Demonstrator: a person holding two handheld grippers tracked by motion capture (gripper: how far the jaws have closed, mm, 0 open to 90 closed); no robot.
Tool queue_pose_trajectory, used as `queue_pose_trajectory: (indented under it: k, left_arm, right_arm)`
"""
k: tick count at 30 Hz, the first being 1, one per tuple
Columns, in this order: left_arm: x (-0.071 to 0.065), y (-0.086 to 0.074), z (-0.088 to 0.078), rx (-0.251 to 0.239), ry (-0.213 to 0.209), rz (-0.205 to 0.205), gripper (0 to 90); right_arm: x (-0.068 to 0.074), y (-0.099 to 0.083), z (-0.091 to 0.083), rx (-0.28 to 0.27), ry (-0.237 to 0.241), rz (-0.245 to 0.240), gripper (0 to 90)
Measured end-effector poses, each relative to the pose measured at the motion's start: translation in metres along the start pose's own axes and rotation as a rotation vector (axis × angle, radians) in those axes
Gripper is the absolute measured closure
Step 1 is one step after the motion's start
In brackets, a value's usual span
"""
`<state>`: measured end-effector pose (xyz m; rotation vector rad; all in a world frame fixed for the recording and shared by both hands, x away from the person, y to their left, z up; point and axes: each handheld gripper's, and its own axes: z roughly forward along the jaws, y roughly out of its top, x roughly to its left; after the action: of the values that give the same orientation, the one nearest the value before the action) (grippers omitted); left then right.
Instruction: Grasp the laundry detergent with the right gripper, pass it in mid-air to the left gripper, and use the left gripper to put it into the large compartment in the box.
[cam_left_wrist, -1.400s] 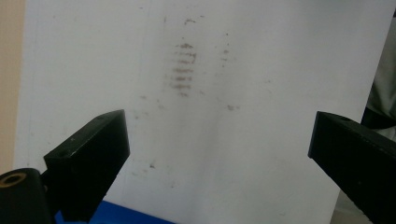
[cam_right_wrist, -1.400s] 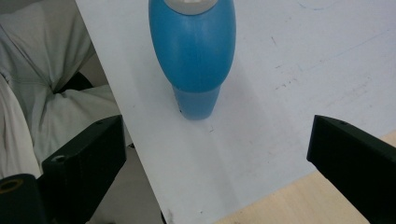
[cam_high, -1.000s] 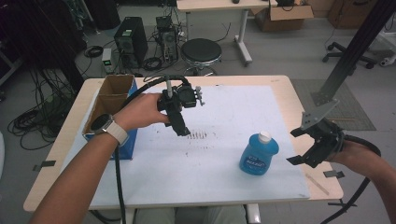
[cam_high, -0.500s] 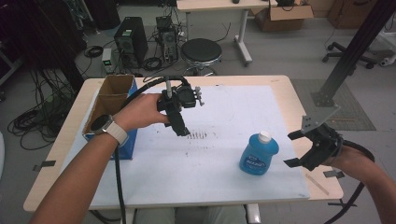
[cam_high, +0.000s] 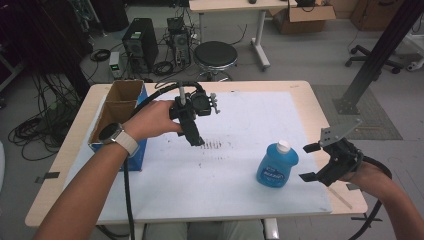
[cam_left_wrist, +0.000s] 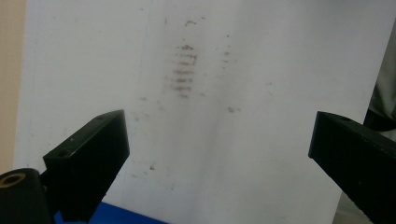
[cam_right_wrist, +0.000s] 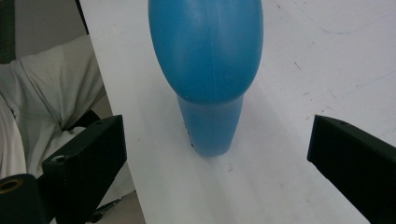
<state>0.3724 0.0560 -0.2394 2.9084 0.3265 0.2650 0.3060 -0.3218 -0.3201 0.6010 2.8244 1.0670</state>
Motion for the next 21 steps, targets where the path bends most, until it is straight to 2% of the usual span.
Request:
queue_pose_trajectory:
  k: [7,14,21]
  left_arm:
    - [0.001,0.000,0.000,0.001,0.001,-0.001,5.7]
    - [0.001,0.000,0.002,-0.001,0.000,-0.002,5.7]
    - [0.000,0.001,0.003,0.003,-0.001,0.004,5.7]
  right_arm:
    - [0.000,-0.003,0.004,-0.026,0.001,-0.002,4.6]
    - [-0.002,-0.010,0.012,-0.094,0.013,0.006,4.6]
    - [-0.004,-0.017,0.022,-0.137,0.032,0.015,4.6]
